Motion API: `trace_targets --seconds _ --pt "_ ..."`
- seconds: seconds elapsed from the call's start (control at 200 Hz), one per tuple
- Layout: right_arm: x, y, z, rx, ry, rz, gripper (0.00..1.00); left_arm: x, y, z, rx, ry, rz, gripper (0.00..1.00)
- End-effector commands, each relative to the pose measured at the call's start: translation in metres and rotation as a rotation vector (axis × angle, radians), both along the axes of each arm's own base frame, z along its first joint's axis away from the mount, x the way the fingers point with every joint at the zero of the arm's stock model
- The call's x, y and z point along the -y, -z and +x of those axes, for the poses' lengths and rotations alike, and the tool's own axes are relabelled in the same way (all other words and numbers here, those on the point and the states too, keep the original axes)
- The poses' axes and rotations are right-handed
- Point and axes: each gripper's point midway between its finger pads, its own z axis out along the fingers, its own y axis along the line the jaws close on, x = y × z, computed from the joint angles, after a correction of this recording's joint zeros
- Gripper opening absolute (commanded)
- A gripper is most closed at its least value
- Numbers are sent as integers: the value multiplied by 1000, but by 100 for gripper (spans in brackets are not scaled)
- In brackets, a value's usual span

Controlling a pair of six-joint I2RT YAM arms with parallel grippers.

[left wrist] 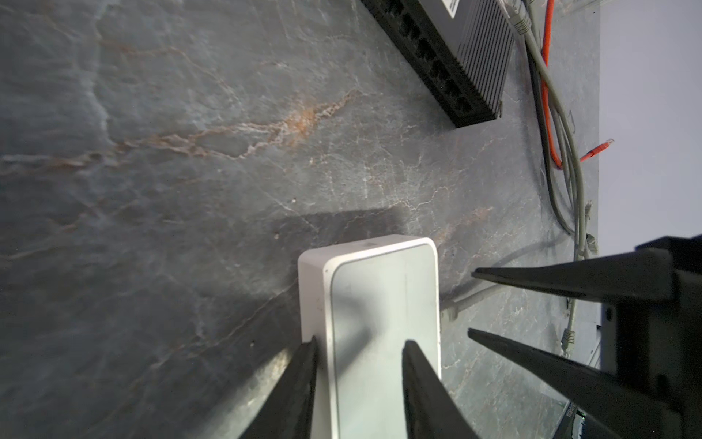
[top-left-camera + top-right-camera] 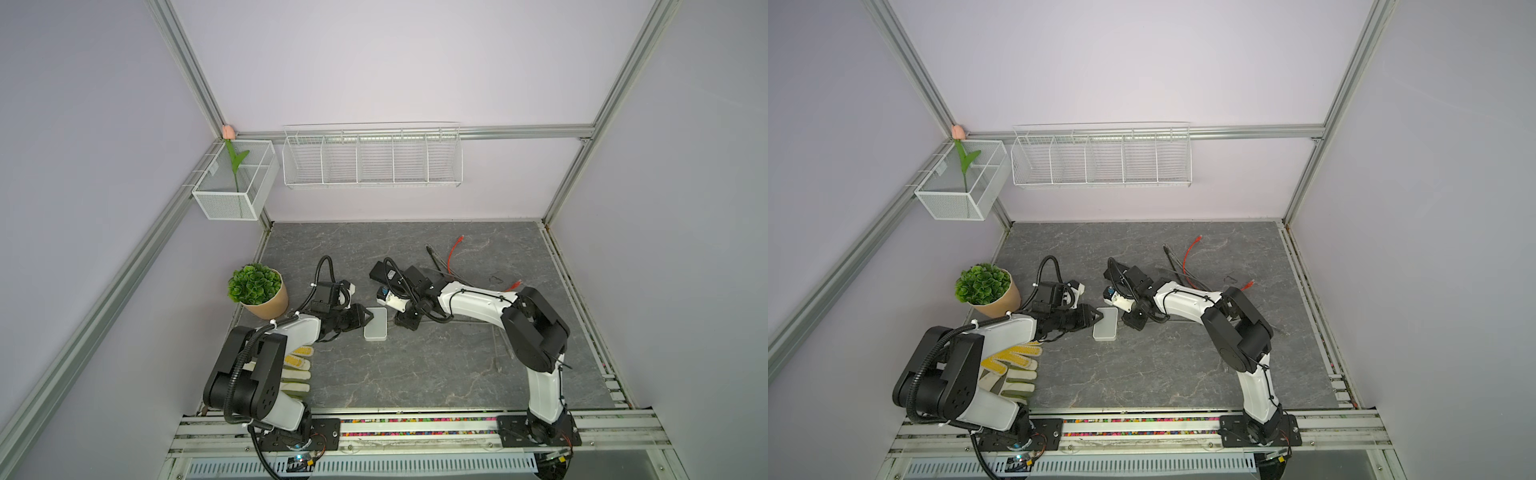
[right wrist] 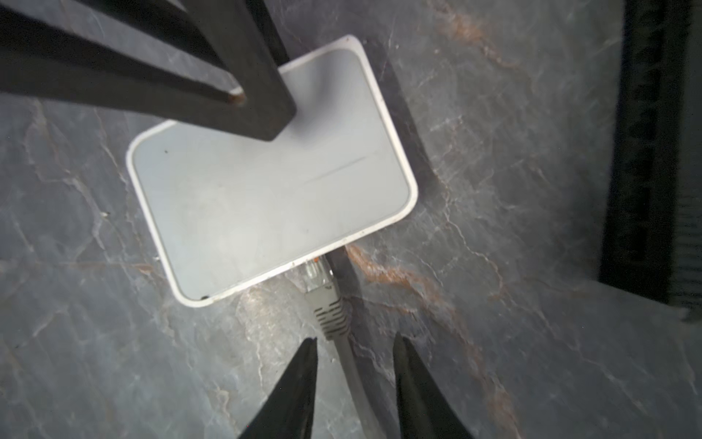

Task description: Insert the plug into the switch port

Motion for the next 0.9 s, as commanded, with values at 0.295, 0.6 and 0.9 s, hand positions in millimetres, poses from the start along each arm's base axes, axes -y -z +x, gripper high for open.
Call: trace_targets --seconds 0.295,0.6,0.9 --pt "-6 10 -8 -58 -40 5 26 9 -4 12 20 15 -17 32" --pt "-19 5 -14 -59 -52 54 11 21 0 11 4 66 -18 29" --pt "-35 -5 -13 -18 -61 92 8 39 1 4 1 143 -19 28"
